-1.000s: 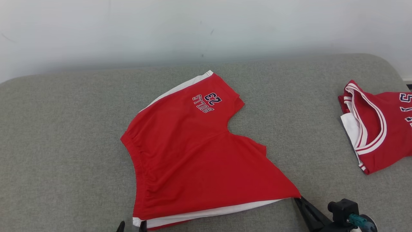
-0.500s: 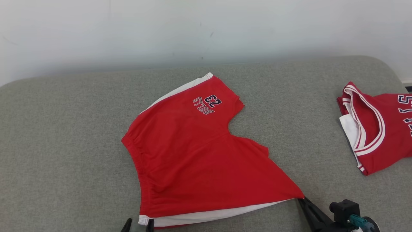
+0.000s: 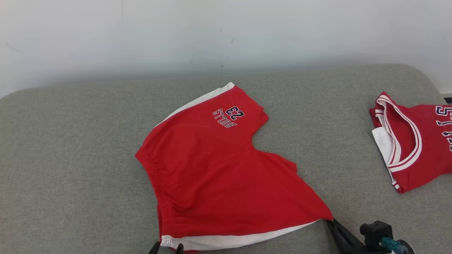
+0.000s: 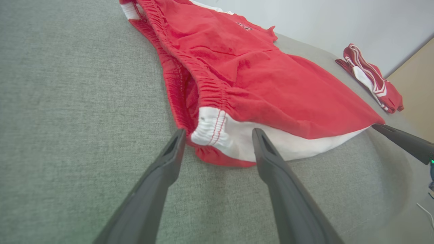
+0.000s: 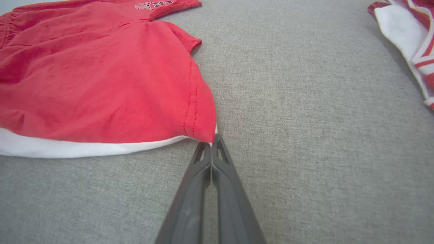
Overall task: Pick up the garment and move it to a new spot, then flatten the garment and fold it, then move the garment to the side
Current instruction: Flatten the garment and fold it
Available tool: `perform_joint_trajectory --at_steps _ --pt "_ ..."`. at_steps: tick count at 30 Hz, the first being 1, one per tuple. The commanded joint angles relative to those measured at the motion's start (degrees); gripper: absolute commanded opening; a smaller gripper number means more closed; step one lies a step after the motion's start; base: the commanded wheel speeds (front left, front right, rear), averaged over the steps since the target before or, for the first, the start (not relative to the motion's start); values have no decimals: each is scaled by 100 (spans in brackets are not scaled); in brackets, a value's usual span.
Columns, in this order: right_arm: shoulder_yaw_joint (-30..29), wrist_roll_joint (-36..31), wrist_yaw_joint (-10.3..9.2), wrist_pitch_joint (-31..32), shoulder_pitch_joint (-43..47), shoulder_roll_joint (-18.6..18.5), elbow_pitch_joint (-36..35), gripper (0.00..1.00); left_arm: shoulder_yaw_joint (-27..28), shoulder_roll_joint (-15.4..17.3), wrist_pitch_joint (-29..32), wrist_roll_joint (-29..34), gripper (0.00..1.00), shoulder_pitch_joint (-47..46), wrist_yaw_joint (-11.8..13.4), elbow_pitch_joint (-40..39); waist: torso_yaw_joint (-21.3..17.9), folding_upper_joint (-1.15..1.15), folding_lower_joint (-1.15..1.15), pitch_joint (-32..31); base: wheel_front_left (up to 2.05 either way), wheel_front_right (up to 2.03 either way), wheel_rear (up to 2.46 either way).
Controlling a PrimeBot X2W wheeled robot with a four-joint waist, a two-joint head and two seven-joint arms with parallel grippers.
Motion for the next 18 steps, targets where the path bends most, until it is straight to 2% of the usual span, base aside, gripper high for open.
perform_joint_trajectory --at_steps 1,18 --pt "18 -35 -16 2 -1 44 6 0 -16 61 -16 -72 100 -47 14 -24 0 0 0 -4 0 0 0" --pt "115 78 -16 2 -107 33 -61 0 -203 308 -16 -239 100 -386 14 119 -116 0 0 80 0 0 0"
